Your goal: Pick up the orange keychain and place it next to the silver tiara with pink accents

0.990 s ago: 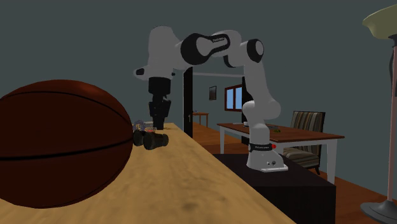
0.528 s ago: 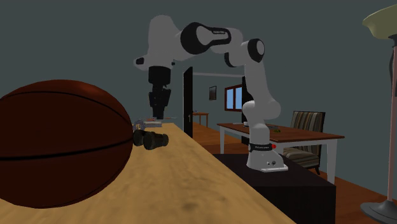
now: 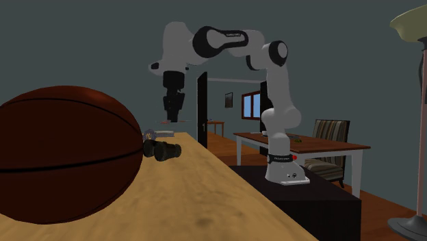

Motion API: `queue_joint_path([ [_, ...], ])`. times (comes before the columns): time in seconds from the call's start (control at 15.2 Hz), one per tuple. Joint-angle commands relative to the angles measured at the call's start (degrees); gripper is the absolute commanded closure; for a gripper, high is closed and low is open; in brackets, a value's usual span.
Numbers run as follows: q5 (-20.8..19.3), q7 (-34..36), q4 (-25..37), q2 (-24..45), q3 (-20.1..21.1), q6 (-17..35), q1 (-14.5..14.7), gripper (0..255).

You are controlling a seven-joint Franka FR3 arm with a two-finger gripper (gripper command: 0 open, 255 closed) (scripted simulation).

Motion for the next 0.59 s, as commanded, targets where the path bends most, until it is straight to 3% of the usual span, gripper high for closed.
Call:
queue_joint_path([
  [0.0,0.8,-2.9,-2.2,-1.7,-1.1,0.4,-1.5,255],
  [0.53,2.7,-14.4,-8.8,-7.4,-6.5,0.8,-6.9,255],
])
